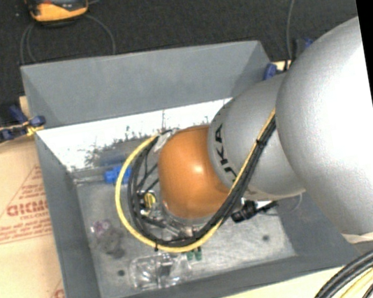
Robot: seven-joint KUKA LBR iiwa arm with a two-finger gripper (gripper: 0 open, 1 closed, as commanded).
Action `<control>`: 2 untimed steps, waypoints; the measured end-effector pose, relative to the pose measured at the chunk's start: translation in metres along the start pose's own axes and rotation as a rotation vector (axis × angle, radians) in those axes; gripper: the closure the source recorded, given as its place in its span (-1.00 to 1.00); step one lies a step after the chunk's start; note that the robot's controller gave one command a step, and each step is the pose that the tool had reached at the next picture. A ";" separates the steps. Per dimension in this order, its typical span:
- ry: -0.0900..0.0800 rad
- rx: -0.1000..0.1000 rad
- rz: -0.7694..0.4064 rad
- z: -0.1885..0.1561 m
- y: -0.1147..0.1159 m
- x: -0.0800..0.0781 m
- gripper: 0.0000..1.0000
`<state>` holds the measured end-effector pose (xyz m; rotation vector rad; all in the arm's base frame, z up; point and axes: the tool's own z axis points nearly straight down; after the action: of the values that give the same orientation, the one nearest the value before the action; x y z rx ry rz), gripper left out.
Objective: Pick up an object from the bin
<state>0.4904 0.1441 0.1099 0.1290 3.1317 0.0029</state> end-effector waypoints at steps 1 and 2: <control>0.009 -0.006 0.586 0.002 -0.087 0.000 -1.00; -0.017 -0.016 0.461 0.005 -0.068 -0.019 -1.00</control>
Offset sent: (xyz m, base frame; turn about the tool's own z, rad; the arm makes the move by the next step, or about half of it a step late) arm -0.0100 -0.0898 -0.0075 0.5883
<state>0.5042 0.0743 0.1050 0.8359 3.0034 0.0294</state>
